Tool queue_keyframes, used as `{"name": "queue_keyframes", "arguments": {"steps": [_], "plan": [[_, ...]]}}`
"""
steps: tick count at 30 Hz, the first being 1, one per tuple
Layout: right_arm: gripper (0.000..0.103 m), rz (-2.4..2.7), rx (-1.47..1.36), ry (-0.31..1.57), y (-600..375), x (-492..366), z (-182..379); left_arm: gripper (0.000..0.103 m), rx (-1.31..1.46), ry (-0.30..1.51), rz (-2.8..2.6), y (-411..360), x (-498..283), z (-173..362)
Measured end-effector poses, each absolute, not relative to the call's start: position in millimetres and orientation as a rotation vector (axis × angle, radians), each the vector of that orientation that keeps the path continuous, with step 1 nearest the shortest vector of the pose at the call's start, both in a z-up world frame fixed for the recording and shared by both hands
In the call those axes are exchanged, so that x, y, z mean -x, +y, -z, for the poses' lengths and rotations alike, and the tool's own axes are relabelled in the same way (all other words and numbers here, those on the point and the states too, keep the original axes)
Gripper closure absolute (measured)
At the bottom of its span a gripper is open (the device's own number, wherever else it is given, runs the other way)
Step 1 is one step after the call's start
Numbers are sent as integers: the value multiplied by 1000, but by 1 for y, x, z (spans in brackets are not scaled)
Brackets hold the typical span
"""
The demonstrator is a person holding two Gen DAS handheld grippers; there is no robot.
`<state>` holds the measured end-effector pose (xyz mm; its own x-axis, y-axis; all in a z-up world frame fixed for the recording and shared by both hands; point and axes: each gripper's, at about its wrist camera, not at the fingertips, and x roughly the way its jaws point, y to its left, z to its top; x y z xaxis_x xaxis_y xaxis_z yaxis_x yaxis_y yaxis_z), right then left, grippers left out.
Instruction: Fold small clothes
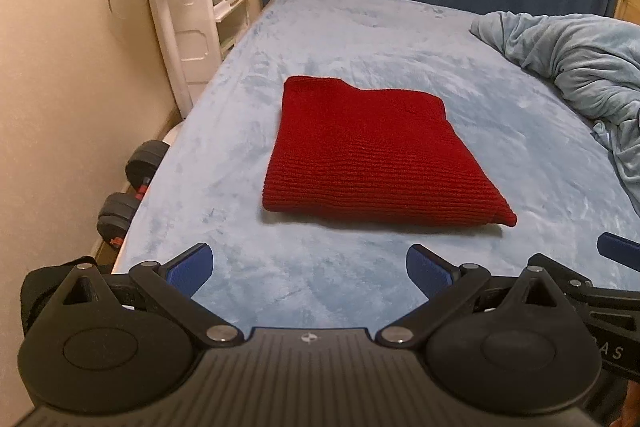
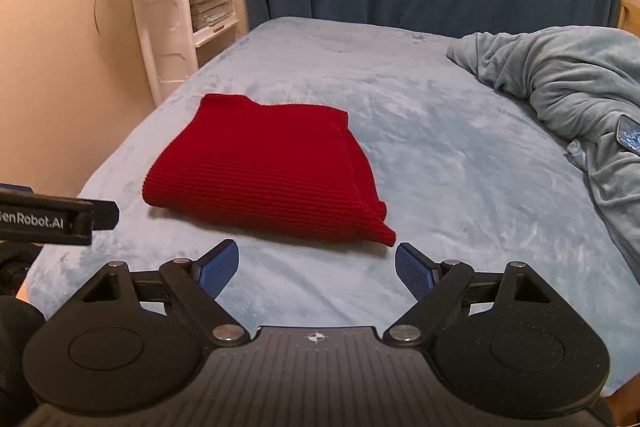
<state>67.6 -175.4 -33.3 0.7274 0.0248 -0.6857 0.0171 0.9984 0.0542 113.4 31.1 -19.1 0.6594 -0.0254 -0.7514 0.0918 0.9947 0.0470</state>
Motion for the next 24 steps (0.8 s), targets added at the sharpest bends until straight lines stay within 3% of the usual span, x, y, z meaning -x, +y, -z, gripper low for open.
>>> {"name": "queue_keyframes", "arguments": {"steps": [24], "plan": [[17, -22, -60, 782, -171, -74, 38, 0, -92, 868, 65, 34, -120, 24]]}}
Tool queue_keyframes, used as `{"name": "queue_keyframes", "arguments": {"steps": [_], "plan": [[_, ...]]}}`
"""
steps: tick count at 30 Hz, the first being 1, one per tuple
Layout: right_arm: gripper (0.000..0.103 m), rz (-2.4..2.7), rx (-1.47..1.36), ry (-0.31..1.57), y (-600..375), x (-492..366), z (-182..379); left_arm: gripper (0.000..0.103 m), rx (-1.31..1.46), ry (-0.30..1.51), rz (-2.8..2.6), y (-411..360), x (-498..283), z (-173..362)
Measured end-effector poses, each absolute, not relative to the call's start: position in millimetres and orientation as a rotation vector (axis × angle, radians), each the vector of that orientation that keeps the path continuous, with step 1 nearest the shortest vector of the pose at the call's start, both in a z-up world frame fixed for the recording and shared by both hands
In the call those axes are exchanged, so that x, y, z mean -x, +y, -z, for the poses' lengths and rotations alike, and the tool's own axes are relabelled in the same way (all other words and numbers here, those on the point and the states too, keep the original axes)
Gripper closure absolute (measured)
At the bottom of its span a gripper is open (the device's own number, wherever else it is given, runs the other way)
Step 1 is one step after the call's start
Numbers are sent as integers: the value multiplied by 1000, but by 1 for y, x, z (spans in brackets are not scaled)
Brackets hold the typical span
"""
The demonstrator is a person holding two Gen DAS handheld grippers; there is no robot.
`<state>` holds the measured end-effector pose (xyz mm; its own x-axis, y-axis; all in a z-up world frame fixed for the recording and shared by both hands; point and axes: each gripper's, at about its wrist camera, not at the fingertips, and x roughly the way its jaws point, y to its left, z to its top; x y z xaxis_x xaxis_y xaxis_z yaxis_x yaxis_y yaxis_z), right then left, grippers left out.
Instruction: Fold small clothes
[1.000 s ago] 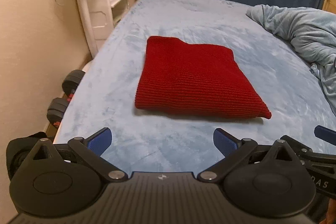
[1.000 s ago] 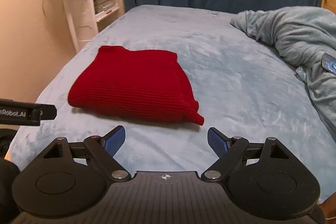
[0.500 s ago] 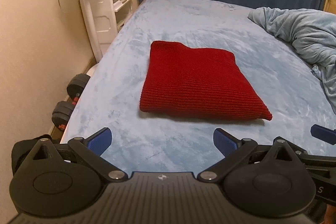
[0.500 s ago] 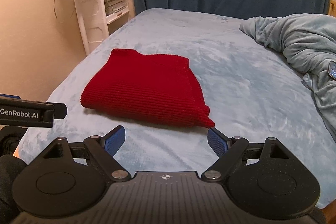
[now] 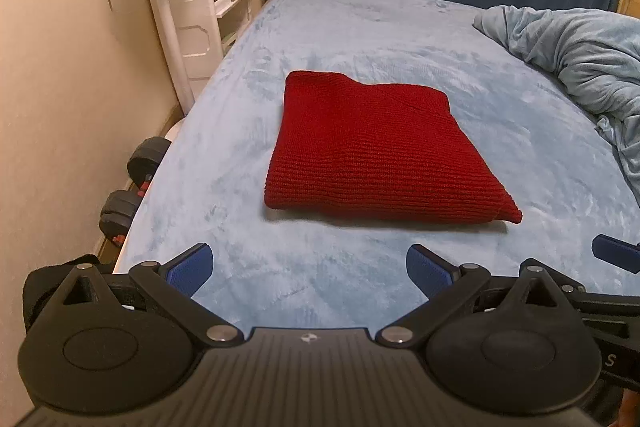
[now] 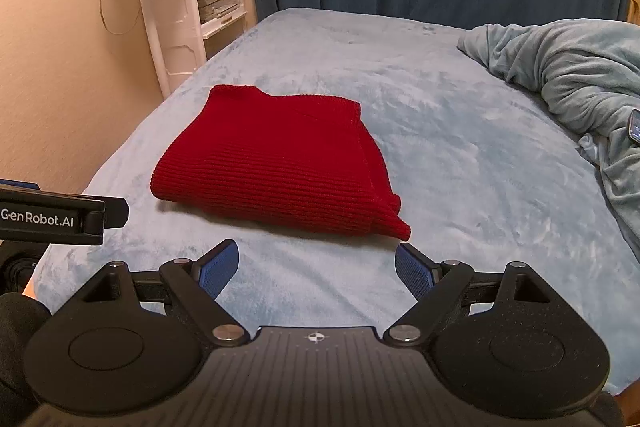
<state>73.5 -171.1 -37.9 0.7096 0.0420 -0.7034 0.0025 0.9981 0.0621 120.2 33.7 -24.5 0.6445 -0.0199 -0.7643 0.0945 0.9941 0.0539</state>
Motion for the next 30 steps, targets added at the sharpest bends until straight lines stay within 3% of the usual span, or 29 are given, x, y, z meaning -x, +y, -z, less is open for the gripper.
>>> {"name": "queue_keyframes", "arguments": {"steps": [30], "plan": [[17, -26, -63, 789, -167, -74, 42, 0, -103, 885, 67, 35, -120, 31]]}}
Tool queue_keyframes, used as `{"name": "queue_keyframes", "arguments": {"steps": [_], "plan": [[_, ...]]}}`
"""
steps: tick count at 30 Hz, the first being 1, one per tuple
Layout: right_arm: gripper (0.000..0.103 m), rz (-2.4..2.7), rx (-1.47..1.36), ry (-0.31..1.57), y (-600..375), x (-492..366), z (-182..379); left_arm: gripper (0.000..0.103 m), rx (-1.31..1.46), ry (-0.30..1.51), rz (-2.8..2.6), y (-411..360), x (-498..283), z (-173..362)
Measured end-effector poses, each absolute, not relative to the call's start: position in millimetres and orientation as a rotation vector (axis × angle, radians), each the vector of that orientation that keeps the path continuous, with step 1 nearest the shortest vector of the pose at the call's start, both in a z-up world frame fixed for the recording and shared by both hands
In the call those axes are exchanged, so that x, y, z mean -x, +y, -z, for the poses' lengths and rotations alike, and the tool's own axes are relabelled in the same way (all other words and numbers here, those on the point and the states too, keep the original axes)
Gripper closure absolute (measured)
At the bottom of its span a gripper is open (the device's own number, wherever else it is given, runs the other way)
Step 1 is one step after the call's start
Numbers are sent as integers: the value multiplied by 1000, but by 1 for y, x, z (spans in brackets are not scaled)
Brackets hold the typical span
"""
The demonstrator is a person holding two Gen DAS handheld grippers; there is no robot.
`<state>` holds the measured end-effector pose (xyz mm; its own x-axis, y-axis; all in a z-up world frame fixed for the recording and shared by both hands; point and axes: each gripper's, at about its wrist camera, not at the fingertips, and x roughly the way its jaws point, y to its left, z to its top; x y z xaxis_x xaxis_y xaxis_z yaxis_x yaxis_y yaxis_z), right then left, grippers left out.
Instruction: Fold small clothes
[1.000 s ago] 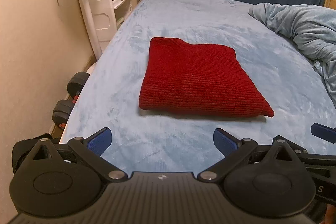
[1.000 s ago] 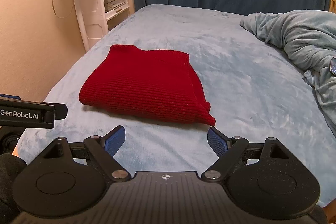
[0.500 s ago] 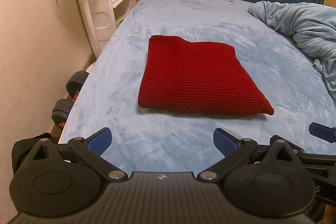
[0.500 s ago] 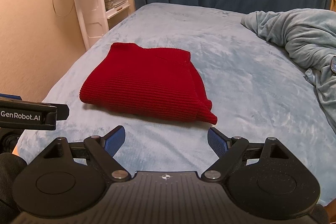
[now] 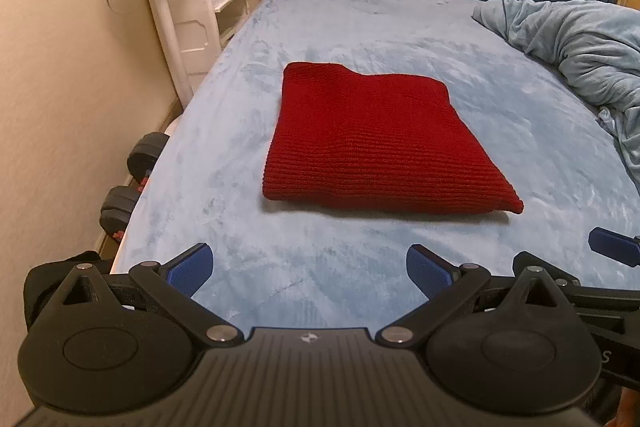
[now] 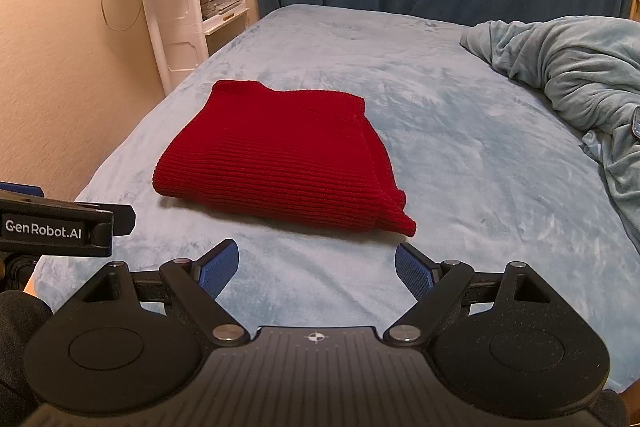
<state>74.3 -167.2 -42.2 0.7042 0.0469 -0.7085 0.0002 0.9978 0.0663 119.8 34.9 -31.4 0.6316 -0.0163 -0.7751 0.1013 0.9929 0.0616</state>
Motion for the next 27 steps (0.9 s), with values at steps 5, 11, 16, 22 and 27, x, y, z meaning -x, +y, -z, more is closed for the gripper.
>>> {"name": "queue_keyframes", "arguments": {"steps": [5, 11, 16, 22, 27], "plan": [[17, -29, -63, 790, -167, -73, 43, 0, -108, 885, 58, 34, -119, 32], [17, -33, -63, 792, -164, -73, 42, 0, -123, 880, 46, 33, -116, 33], [17, -34, -63, 791, -164, -73, 42, 0, -127, 877, 43, 32, -115, 33], [17, -35, -63, 791, -164, -73, 42, 0, -128, 876, 42, 32, -114, 32], [17, -37, -60, 786, -164, -73, 41, 0, -123, 874, 37, 32, -113, 30]]}}
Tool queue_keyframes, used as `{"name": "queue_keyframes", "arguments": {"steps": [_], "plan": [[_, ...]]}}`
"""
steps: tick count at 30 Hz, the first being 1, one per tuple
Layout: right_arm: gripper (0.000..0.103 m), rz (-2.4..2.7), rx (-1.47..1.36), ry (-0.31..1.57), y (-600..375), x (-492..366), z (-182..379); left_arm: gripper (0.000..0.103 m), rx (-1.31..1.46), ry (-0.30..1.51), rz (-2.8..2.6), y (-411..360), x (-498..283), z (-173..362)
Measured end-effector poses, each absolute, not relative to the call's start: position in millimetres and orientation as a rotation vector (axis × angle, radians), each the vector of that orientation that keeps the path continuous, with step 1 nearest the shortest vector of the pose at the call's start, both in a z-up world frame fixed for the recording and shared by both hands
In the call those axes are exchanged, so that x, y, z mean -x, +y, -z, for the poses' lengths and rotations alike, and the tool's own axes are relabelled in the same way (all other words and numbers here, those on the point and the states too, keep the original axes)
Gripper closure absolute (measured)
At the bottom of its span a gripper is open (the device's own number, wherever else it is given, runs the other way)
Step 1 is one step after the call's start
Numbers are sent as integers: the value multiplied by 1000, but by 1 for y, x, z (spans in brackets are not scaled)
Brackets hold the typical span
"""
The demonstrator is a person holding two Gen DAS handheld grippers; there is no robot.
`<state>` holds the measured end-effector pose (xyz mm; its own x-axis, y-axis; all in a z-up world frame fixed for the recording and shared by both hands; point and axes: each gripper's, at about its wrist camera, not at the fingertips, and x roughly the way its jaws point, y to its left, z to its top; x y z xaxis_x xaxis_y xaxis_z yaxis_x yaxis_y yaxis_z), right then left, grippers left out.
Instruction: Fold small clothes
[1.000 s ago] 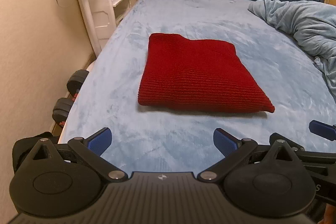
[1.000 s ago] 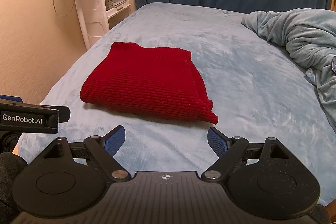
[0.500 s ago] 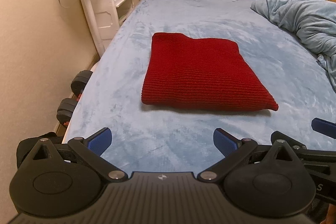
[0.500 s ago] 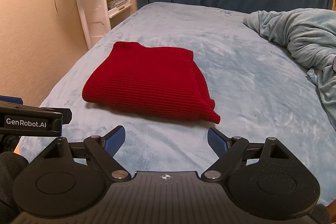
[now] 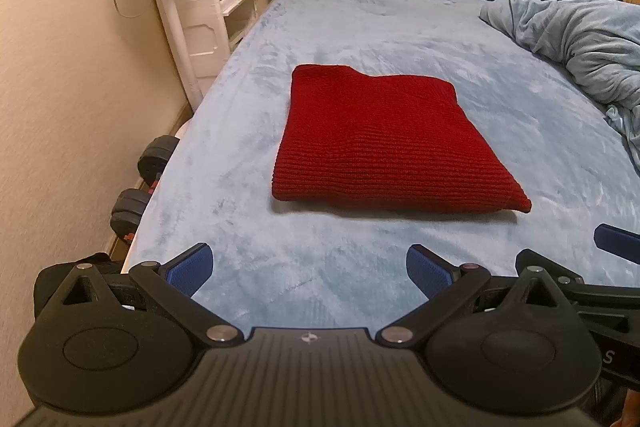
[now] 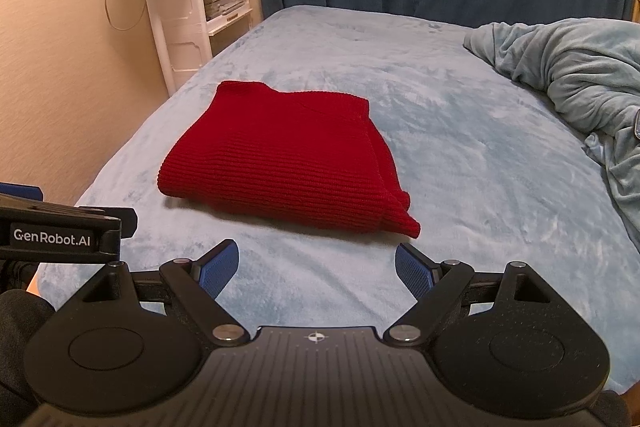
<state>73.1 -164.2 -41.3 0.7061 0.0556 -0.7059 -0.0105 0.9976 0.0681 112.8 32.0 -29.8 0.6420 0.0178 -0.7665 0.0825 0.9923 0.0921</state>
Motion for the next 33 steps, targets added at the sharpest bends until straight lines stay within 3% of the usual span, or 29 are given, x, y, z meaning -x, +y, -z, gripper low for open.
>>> {"name": "queue_keyframes", "arguments": {"steps": [33], "plan": [[16, -50, -56, 792, -168, -76, 38, 0, -117, 864, 29, 36, -113, 23]]}}
